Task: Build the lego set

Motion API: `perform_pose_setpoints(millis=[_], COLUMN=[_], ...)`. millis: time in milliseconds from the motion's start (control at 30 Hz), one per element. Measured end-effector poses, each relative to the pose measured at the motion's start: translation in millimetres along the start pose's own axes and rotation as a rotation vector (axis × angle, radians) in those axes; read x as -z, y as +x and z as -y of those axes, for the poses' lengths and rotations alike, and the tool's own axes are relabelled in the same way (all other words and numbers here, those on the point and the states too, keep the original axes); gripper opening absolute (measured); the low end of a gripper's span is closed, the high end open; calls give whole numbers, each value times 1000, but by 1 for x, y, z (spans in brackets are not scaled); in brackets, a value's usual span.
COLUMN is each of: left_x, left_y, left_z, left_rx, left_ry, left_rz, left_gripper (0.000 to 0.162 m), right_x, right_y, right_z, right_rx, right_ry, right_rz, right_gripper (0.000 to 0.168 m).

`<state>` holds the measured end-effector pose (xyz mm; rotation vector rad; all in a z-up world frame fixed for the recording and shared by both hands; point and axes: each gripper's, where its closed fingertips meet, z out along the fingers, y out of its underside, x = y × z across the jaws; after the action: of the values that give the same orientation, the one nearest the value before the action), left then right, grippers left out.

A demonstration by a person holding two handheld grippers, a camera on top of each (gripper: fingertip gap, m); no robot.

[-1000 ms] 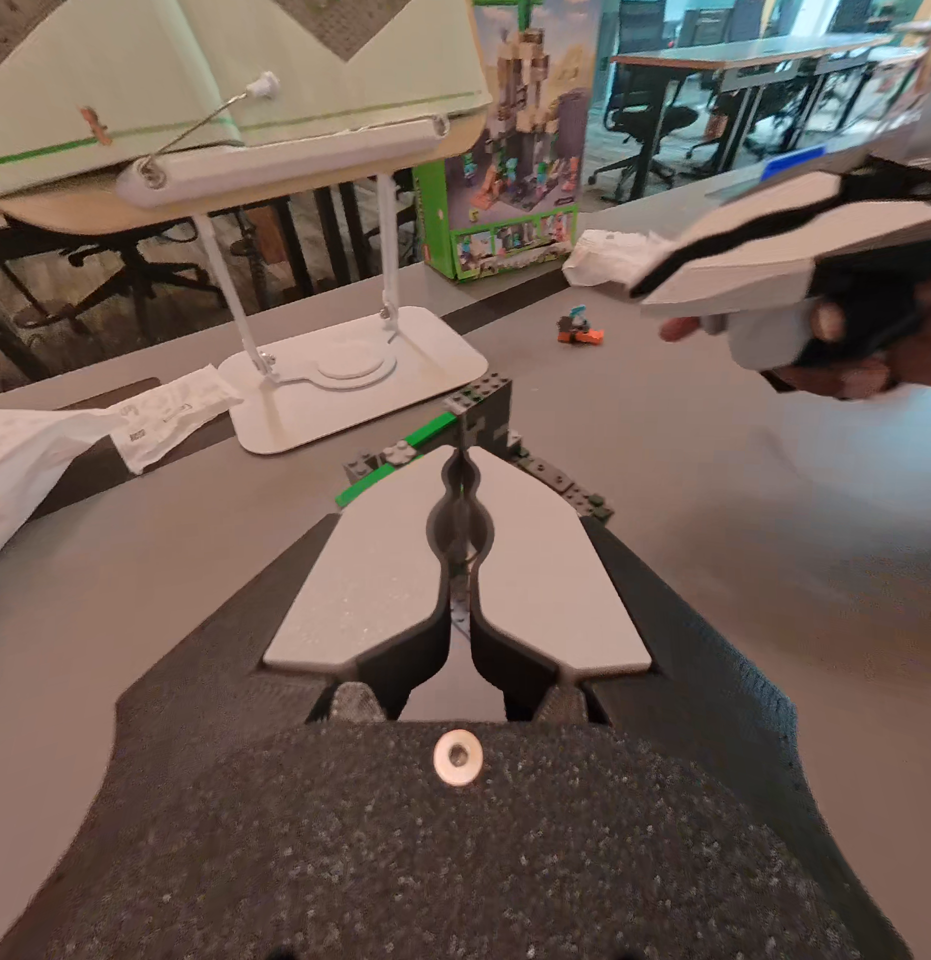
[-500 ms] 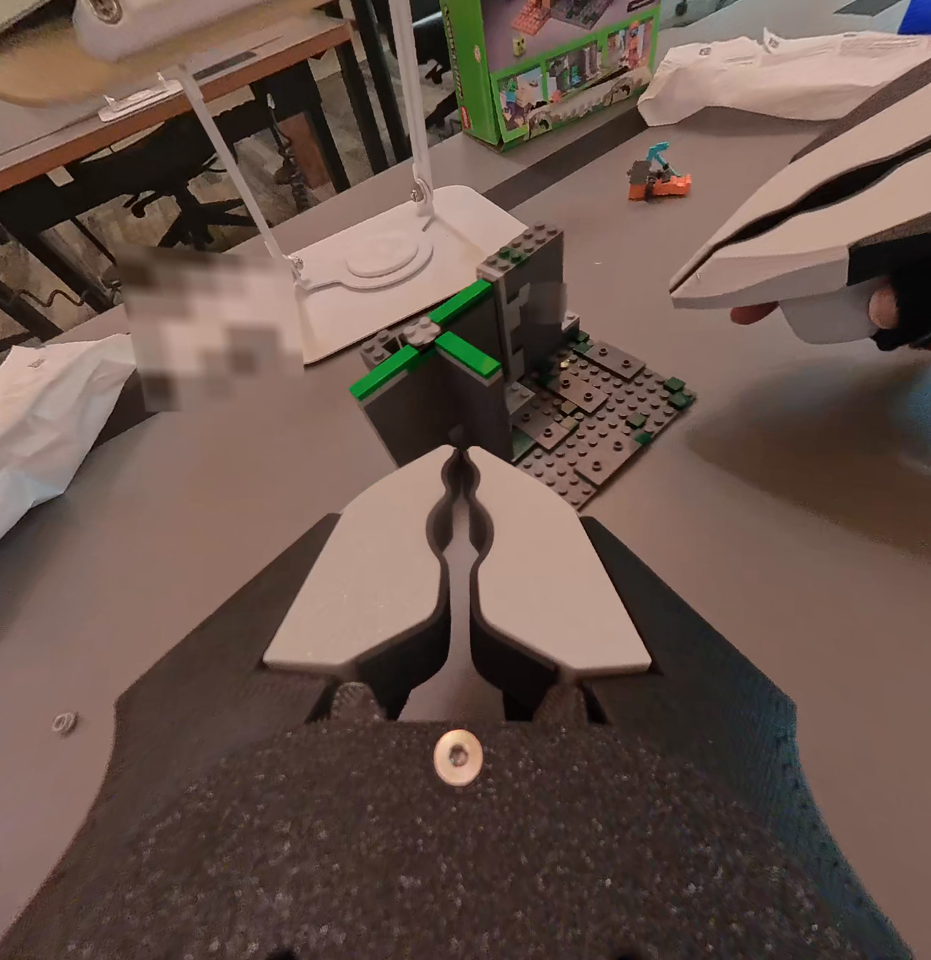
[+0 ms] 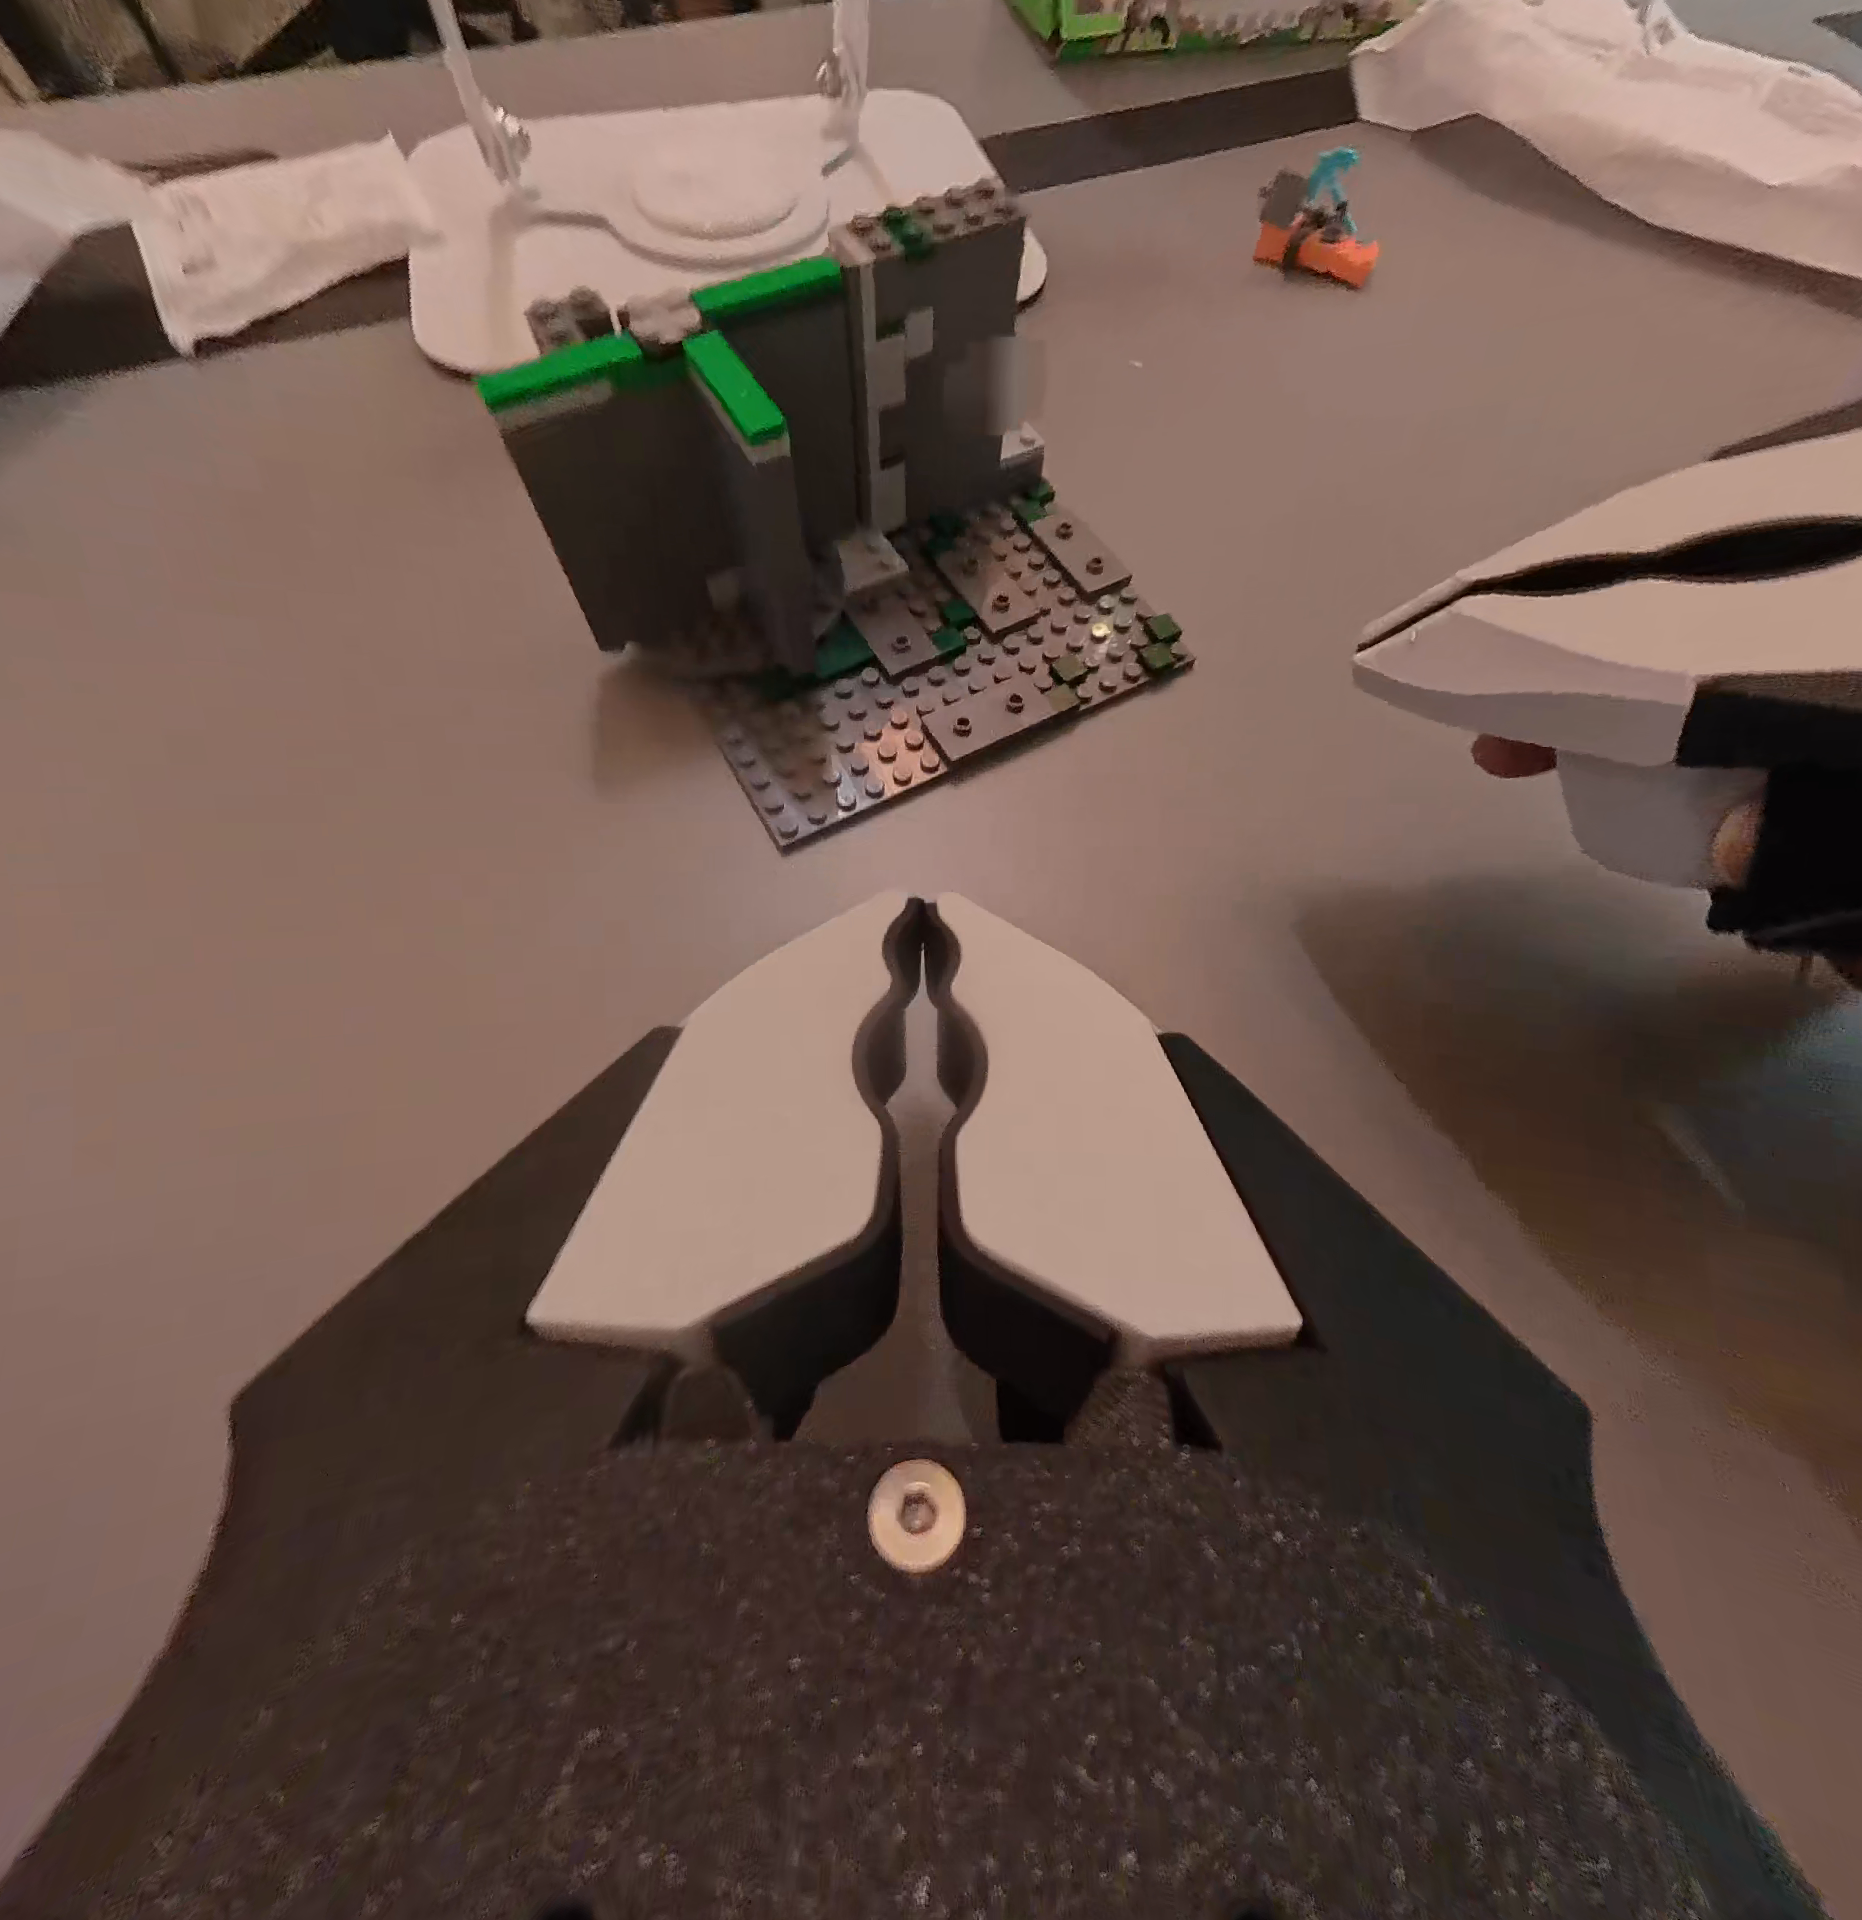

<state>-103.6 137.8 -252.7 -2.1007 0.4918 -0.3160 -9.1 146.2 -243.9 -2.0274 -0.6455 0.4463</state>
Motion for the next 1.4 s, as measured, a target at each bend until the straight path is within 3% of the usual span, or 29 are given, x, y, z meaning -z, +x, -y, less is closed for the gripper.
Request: perform_pose_setpoints(millis=[433,1400], left_x=[-15,-19], left_y=[-5,-17], left_z=[-17,3], left_rx=[-8,-41], left_ry=[-39,-5], left_rz=[73,123], left_gripper=[0,0], right_x=[-15,-10], right_y=[4,7], right_z=[-14,-6], right_rx=[-43,-38], right_ry=[-22,15], right_rz=[-31,-31], right_gripper=[0,0])
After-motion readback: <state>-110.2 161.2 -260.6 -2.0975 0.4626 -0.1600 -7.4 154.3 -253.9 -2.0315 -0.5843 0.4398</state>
